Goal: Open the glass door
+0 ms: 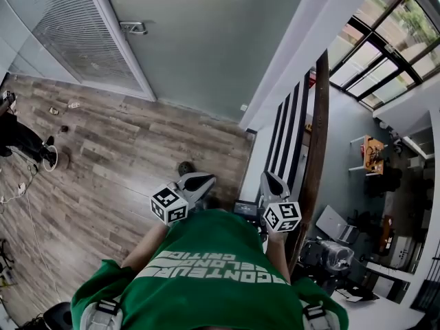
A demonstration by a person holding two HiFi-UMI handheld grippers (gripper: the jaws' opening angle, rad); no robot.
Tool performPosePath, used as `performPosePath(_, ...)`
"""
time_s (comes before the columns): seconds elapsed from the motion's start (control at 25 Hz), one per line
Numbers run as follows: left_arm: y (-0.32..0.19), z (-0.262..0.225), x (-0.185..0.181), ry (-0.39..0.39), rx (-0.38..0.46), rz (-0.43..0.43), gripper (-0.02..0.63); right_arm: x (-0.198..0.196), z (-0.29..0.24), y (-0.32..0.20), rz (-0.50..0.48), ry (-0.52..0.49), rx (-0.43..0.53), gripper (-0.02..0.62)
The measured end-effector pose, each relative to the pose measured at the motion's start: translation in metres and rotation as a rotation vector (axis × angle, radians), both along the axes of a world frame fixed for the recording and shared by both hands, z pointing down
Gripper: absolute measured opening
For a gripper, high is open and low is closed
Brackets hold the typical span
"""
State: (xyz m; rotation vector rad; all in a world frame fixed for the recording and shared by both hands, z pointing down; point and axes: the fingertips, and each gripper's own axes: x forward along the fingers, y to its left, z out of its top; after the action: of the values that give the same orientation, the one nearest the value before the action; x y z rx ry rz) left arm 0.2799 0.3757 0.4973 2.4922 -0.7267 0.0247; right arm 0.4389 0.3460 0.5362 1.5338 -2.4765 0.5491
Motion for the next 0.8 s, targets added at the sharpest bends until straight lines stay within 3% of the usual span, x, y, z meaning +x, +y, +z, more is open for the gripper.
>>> performPosePath(0.8,-0.021,-0.001,-0.001,0.012,-0.015,0.014,0.015,-0.004,-0.003,-0.021,0.002,0.007,-0.007,-0.008)
